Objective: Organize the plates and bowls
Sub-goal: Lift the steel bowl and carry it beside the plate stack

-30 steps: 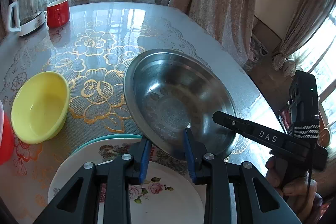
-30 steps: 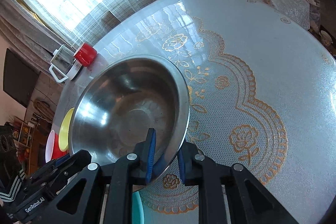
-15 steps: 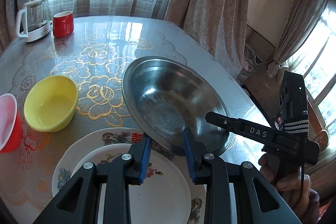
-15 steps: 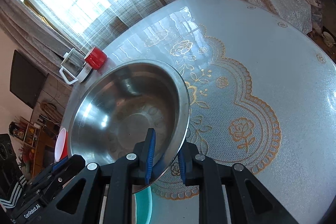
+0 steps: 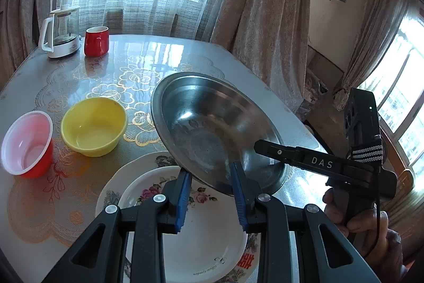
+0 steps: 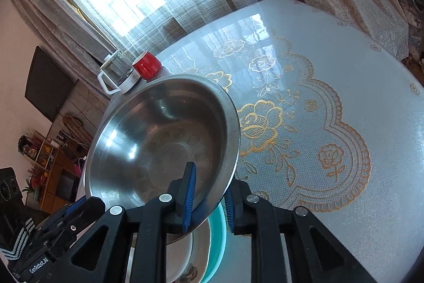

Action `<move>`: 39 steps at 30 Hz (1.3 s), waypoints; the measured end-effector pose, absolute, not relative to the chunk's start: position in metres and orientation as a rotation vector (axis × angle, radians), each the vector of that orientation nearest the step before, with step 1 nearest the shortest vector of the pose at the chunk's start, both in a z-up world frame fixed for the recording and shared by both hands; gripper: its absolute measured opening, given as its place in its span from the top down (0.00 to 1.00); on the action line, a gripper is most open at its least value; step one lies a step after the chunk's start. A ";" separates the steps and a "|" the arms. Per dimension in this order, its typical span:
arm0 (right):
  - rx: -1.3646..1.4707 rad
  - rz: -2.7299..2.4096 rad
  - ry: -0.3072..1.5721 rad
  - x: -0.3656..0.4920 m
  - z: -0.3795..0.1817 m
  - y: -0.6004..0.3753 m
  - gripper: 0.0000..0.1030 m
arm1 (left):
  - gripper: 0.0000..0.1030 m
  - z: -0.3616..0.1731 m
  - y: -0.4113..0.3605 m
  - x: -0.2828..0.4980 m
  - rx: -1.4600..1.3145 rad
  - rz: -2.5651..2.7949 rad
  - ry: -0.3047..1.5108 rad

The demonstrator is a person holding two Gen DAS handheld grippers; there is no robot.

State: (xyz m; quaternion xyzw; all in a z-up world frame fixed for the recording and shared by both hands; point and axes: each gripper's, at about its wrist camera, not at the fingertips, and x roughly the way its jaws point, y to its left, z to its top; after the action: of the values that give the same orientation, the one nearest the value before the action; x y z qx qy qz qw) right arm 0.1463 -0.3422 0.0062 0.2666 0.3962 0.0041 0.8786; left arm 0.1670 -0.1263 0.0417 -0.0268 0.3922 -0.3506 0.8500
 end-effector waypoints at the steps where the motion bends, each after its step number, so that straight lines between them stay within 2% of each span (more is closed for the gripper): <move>1: 0.551 0.017 0.826 0.146 0.007 -0.339 0.81 | 0.70 0.042 -0.122 0.165 -0.060 -0.734 0.824; 24: 0.413 0.329 0.899 0.165 0.004 -0.198 0.80 | 0.69 0.039 0.033 0.100 -0.192 -0.542 0.750; 39: 0.237 0.487 1.045 0.172 -0.038 -0.095 0.78 | 0.66 -0.019 0.118 0.065 -0.340 -0.411 0.851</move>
State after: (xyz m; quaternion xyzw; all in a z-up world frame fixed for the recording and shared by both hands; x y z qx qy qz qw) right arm 0.1721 -0.0952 -0.0380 0.1118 0.4929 0.2295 0.8318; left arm 0.0653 0.1180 -0.0187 -0.1630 0.4080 -0.1968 0.8765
